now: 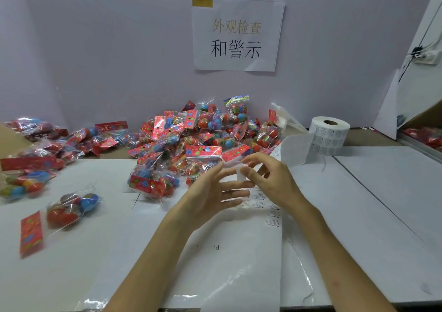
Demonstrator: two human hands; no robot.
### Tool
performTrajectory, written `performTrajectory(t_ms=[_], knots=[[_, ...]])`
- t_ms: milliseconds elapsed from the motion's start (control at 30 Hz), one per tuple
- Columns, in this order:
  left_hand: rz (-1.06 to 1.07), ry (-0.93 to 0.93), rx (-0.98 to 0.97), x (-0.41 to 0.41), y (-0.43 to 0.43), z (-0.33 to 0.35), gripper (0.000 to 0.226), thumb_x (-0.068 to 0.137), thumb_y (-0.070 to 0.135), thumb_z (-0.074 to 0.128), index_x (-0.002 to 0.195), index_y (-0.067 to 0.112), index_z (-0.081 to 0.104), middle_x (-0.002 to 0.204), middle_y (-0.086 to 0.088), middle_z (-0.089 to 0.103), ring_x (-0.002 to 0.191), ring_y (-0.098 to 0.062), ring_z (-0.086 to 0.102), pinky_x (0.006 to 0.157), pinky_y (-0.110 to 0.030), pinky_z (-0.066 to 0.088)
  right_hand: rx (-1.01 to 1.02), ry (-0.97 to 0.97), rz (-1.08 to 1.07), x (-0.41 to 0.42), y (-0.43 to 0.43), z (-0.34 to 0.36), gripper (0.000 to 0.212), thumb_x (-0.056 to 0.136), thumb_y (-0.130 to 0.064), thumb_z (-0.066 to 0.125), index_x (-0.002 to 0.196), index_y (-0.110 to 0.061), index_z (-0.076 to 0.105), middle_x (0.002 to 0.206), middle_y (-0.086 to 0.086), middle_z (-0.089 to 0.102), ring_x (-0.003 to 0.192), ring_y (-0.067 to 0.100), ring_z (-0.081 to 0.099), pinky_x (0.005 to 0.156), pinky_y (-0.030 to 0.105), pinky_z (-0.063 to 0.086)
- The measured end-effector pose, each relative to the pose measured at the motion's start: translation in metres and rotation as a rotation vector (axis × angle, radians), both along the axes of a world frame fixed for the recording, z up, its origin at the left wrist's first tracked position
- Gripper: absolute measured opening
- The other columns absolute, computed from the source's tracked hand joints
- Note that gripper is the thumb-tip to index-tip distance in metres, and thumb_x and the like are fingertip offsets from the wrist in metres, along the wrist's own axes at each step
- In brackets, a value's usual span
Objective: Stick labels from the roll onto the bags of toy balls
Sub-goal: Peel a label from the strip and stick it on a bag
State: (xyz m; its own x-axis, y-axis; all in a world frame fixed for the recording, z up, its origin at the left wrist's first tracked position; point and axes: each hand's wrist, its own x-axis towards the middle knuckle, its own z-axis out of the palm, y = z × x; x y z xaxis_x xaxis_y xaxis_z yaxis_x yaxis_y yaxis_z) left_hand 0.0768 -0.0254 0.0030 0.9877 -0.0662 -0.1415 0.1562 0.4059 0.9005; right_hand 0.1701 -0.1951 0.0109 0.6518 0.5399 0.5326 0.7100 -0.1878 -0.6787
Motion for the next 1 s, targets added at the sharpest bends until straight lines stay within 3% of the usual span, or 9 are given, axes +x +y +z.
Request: performTrajectory(t_ms=[67,167,300,400,500,600,733,900,1000], knots=[[0.073,-0.006,-0.043,0.002,0.002,0.001,0.047,0.101,0.053,0.043,0.117,0.025,0.078,0.121,-0.01,0.074,0.101,-0.023,0.074,0.087,-0.036,0.054,0.003,0.014,-0.009,0.0,-0.001,0.001,0.027,0.086,-0.057,0.061,0.102,-0.036,0.065,0.093,-0.02,0.066,0.081,-0.007,0.062,0.066,0.01,0.047],[0.187,-0.045,-0.169,0.002,0.006,-0.001,0.049,0.094,0.045,0.053,0.129,0.015,0.068,0.111,-0.009,0.077,0.097,-0.024,0.075,0.085,-0.037,0.055,-0.003,0.02,-0.015,-0.001,-0.001,0.002,0.019,0.086,-0.058,0.062,0.099,-0.045,0.062,0.092,-0.024,0.065,0.083,-0.009,0.061,0.066,0.008,0.047],[0.298,-0.11,-0.196,0.0,0.008,0.001,0.042,0.1,0.041,0.047,0.125,0.015,0.068,0.118,-0.013,0.075,0.099,-0.025,0.076,0.085,-0.039,0.052,-0.048,0.032,-0.029,0.004,-0.002,-0.004,0.013,0.093,-0.044,0.069,0.096,-0.052,0.061,0.092,-0.028,0.066,0.079,-0.004,0.062,0.065,0.009,0.047],[0.395,-0.142,-0.092,0.0,0.007,0.003,0.042,0.103,0.043,0.042,0.121,0.017,0.069,0.118,-0.011,0.076,0.102,-0.026,0.075,0.087,-0.041,0.05,-0.073,0.105,-0.068,0.01,0.0,-0.009,0.007,0.098,-0.037,0.064,0.097,-0.043,0.067,0.091,-0.016,0.068,0.071,0.005,0.063,0.065,0.02,0.05],[0.429,-0.174,0.059,-0.001,0.0,0.007,0.04,0.102,0.043,0.043,0.121,0.02,0.07,0.115,-0.007,0.077,0.106,-0.026,0.074,0.085,-0.039,0.051,0.033,0.194,-0.003,0.008,0.002,-0.006,0.017,0.102,-0.036,0.058,0.092,-0.042,0.07,0.087,-0.009,0.071,0.066,0.01,0.065,0.06,0.018,0.048],[0.427,-0.195,0.169,-0.001,-0.006,0.008,0.037,0.102,0.043,0.045,0.12,0.025,0.072,0.111,0.002,0.078,0.102,-0.022,0.075,0.081,-0.033,0.056,0.074,0.212,0.015,0.005,0.006,-0.006,0.009,0.098,-0.033,0.065,0.091,-0.033,0.07,0.085,-0.009,0.071,0.066,0.012,0.066,0.061,0.017,0.049],[0.445,-0.175,0.28,0.001,-0.009,0.007,0.034,0.105,0.043,0.045,0.118,0.029,0.072,0.108,0.011,0.078,0.099,-0.015,0.075,0.083,-0.033,0.056,0.038,0.123,-0.07,0.005,0.009,-0.011,0.011,0.093,-0.024,0.072,0.087,-0.031,0.067,0.081,-0.019,0.068,0.067,0.006,0.065,0.061,0.014,0.05],[0.511,-0.171,0.451,0.006,-0.011,0.002,0.031,0.107,0.04,0.045,0.12,0.027,0.07,0.122,0.007,0.069,0.107,-0.014,0.066,0.084,-0.029,0.053,-0.037,-0.024,-0.057,0.004,0.008,-0.014,0.025,0.091,-0.02,0.071,0.082,-0.042,0.063,0.084,-0.024,0.067,0.072,0.004,0.063,0.06,0.012,0.048],[0.479,-0.21,0.55,0.005,-0.013,0.001,0.031,0.105,0.043,0.048,0.095,0.035,0.077,0.111,0.017,0.07,0.108,-0.009,0.063,0.083,-0.03,0.05,-0.096,-0.072,-0.061,0.006,0.007,-0.017,0.009,0.089,-0.024,0.069,0.085,-0.032,0.067,0.081,-0.018,0.067,0.069,0.009,0.063,0.061,0.026,0.055]])
